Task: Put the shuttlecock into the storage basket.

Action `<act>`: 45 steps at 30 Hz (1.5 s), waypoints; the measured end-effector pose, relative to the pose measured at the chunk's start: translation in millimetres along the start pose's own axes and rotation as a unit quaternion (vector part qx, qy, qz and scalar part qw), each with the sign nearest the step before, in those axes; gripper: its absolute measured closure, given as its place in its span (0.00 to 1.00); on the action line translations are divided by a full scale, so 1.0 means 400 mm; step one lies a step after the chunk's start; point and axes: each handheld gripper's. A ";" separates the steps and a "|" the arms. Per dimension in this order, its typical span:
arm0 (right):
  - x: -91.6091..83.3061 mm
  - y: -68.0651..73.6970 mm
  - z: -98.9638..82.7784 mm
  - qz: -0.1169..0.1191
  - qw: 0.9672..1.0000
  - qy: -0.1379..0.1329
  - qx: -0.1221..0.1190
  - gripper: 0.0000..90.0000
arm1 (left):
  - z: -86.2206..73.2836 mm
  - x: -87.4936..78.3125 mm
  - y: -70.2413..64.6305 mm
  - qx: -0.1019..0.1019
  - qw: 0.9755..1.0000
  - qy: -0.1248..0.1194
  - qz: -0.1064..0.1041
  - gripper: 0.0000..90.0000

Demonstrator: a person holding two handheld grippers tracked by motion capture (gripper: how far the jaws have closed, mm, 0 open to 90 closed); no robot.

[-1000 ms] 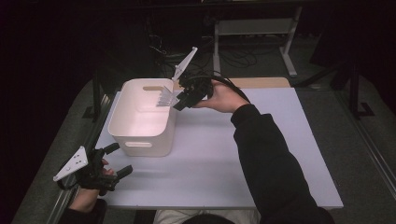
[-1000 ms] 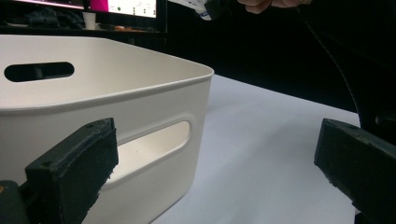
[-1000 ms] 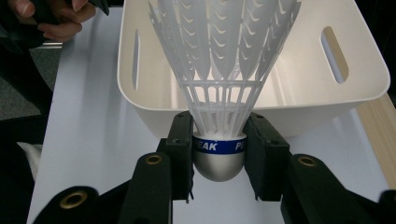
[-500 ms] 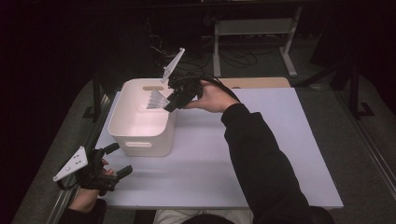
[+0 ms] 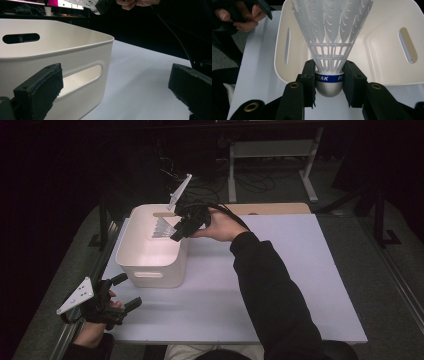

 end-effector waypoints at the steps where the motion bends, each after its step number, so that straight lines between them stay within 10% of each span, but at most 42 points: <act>1: 0.004 0.001 0.002 0.000 1.000 0.003 -0.001 0.71 | 0.000 0.000 0.000 -0.001 1.000 0.000 0.000 0.00; 45: 0.157 0.031 0.007 0.056 0.998 0.034 -0.009 0.71 | 0.000 -0.004 -0.002 -0.001 1.000 -0.003 -0.001 0.00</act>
Point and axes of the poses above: each handheld gripper's, and its own axes: x roughly forward along the jaws, z roughly out of its top, y roughly to its left, and after that the axes turned 5 degrees about x, right-handed
